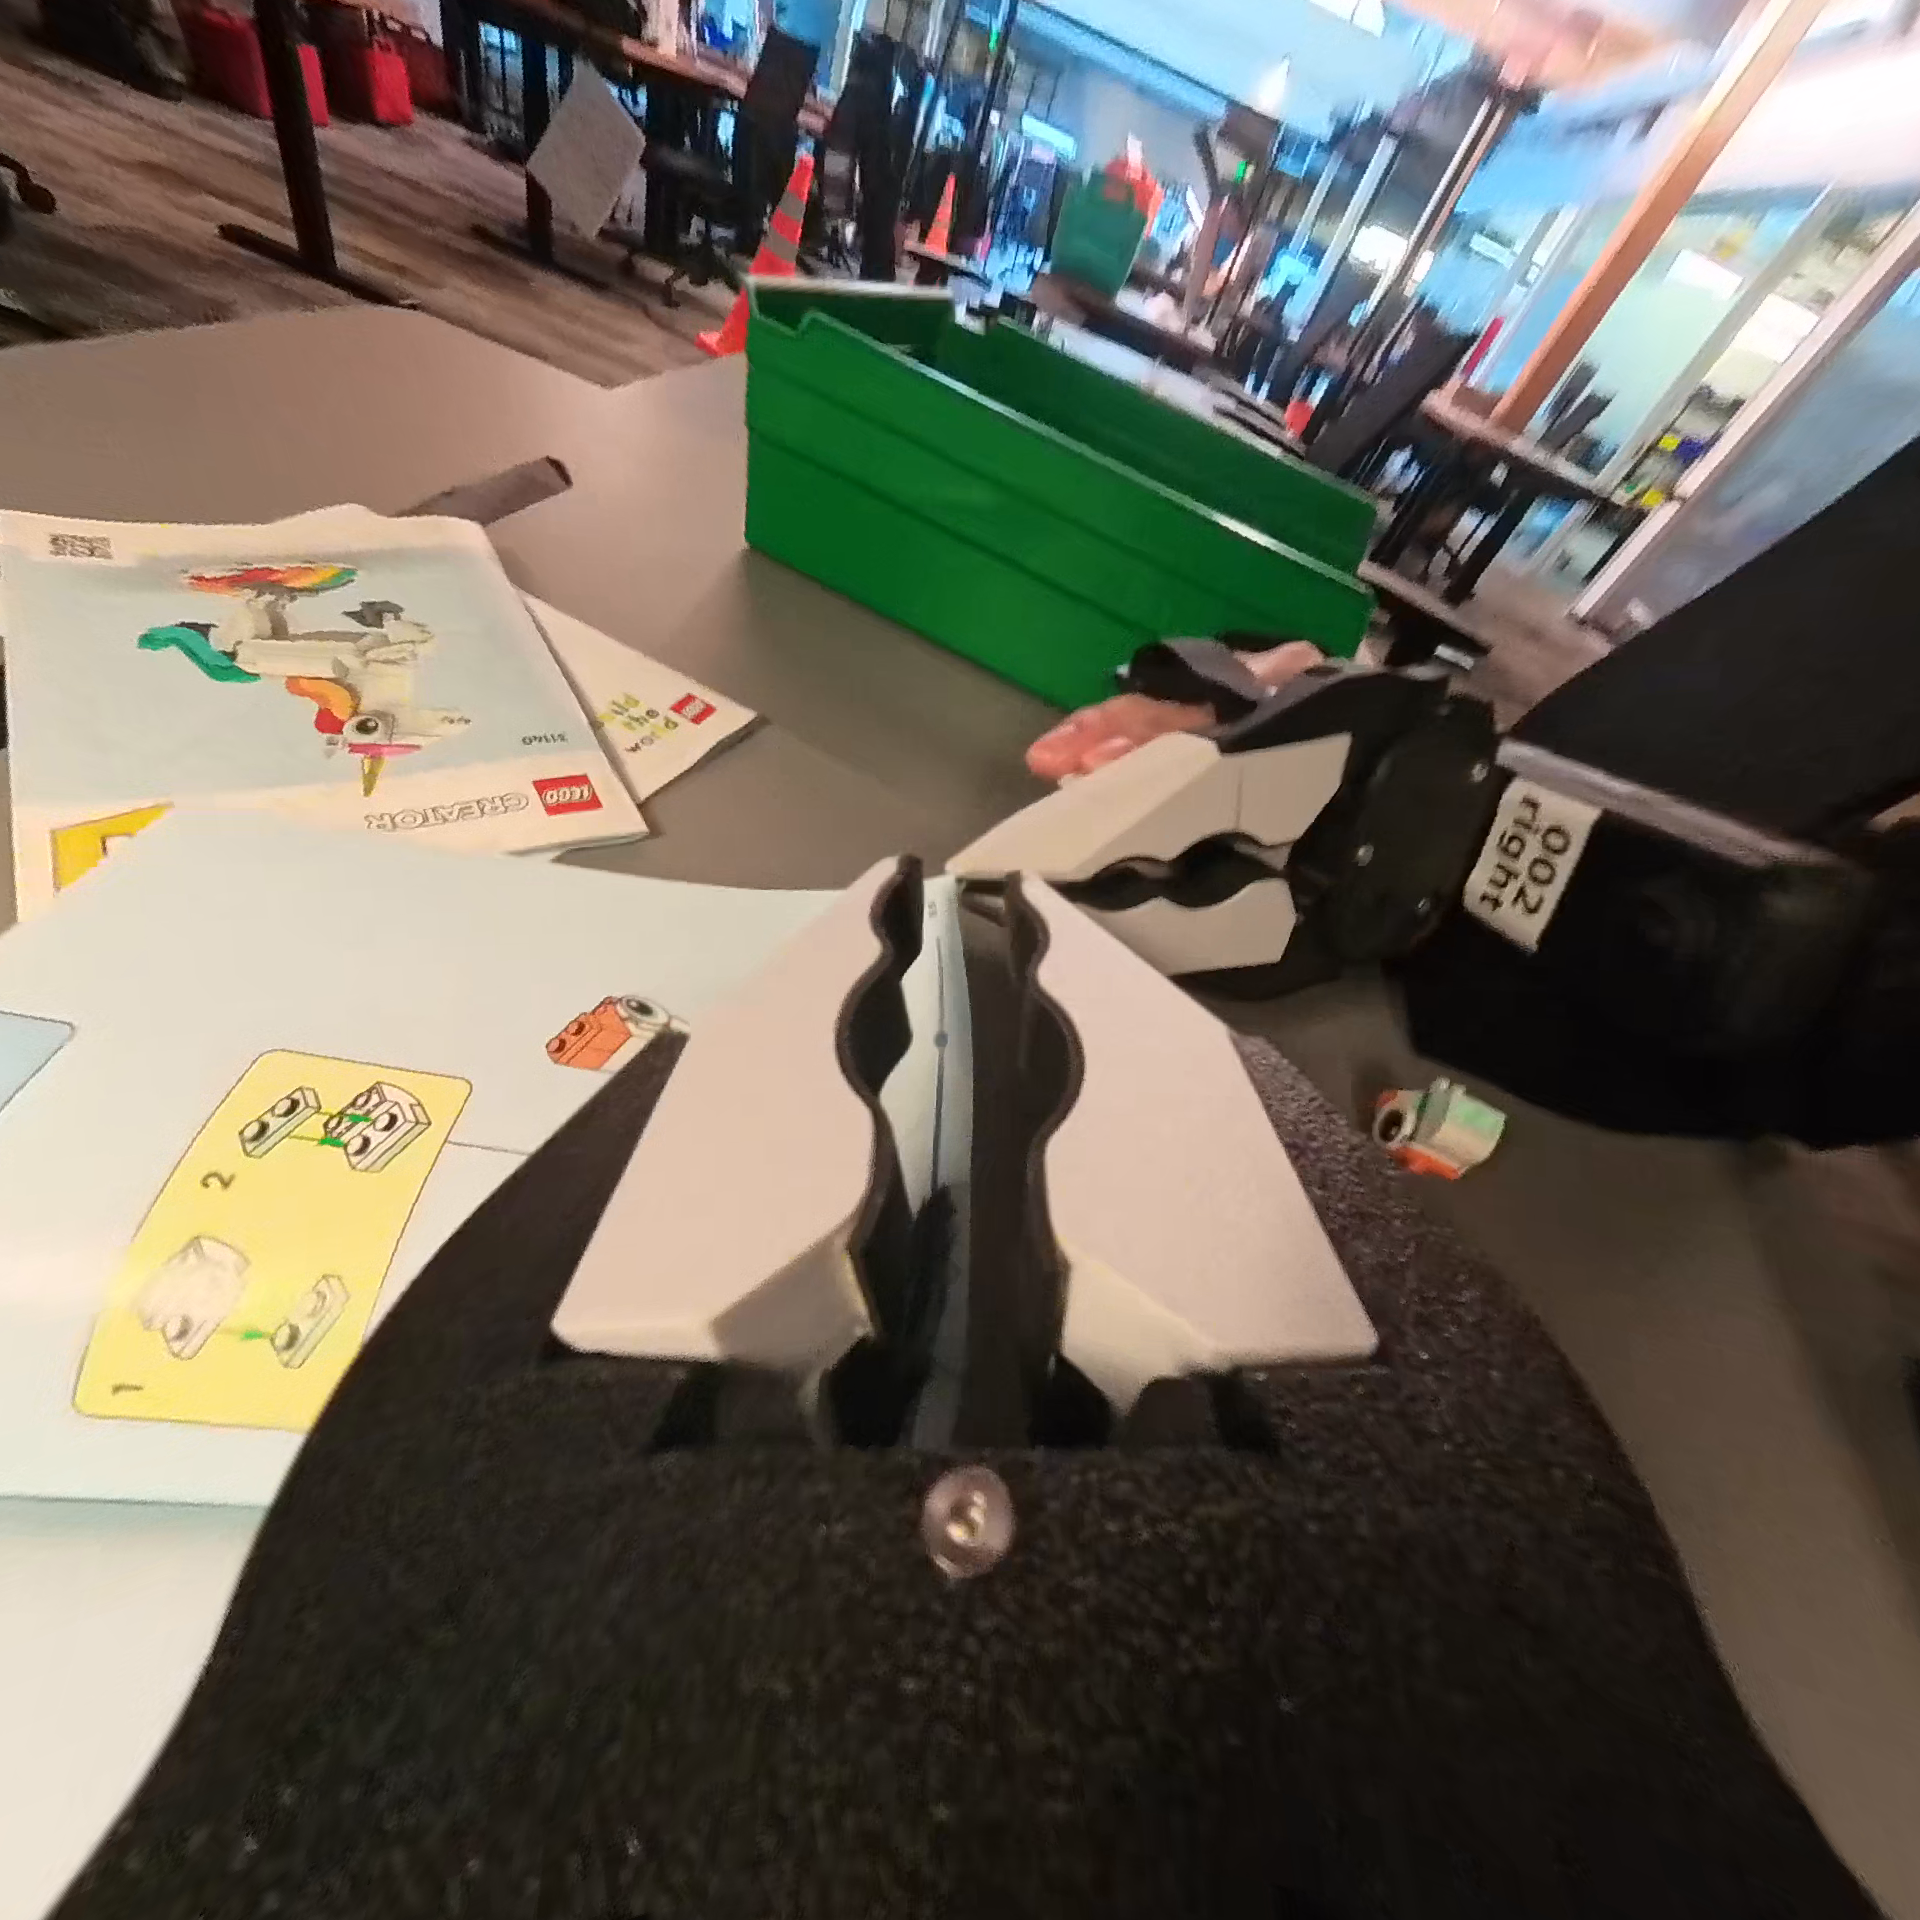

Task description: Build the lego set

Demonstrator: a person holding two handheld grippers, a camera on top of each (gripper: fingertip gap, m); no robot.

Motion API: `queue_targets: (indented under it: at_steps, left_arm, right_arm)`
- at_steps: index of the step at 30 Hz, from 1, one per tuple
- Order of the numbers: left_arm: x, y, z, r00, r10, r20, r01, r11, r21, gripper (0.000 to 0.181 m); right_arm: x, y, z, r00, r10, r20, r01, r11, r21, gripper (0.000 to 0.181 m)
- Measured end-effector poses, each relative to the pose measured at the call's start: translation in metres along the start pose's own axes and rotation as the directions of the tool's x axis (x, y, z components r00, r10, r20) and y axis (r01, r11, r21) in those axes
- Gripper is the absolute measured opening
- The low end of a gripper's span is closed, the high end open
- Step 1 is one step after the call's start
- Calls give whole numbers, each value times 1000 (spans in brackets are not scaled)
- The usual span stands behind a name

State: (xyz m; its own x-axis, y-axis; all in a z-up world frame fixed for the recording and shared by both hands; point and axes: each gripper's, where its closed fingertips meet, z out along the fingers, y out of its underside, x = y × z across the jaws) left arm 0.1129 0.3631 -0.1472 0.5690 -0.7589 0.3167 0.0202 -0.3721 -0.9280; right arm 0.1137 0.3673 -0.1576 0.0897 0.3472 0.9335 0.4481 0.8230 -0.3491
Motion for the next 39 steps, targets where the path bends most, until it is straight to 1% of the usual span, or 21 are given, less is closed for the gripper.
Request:
queue_targets:
  at_steps: [4,8,14,17,18,24,27,29,30,32,33,34,36,39]
  left_arm:
    - [3,-4,-1,994,-100,-51,101,995,24,14]
    - [10,-2,1,970,-206,-132,208,978,5,16]
    - [12,3,2,966,-213,-145,212,977,-20,15]
    - [14,3,2,963,-213,-163,212,977,-19,2]
    - [14,2,1,963,-213,-164,213,977,-15,0]
    - [11,2,0,961,-224,-161,224,974,-16,0]
    - [8,-4,-5,960,-236,-150,241,970,20,0]
    - [3,-13,-15,965,-240,-102,249,965,80,0]
    - [-2,-18,-23,969,-242,-49,246,961,128,0]
    - [-12,-27,-47,967,-235,102,207,951,230,0]
    - [-14,-28,-60,959,-217,180,167,952,257,0]
    - [-15,-27,-73,947,-192,256,121,956,267,0]
    - [-13,-22,-97,913,-129,387,33,969,247,0]
    - [-11,-6,-130,838,-79,540,-28,982,187,0]
  right_arm:
    - [4,-10,-2,998,-53,-46,55,998,39,0]
    - [7,-19,-5,990,-111,-87,117,991,69,0]
    - [8,-21,-5,988,-119,-94,127,989,74,0]
    - [6,-20,-5,989,-119,-87,126,989,72,0]
    - [6,-20,-5,989,-118,-87,124,990,74,0]
    - [6,-20,-5,991,-105,-81,111,991,77,0]
    - [5,-17,-5,993,-90,-73,95,993,71,0]
    - [6,-13,-5,995,-78,-67,82,995,62,0]
    - [5,-11,-5,995,-72,-63,75,996,57,0]
    - [5,-8,-5,997,-62,-53,65,997,51,0]
    - [4,-7,-4,997,-59,-47,62,997,50,0]
    - [3,-7,-4,997,-59,-42,61,997,50,0]
    - [0,-8,-3,998,-60,-29,62,997,52,0]
    - [-3,-8,-2,998,-60,-12,60,997,54,0]
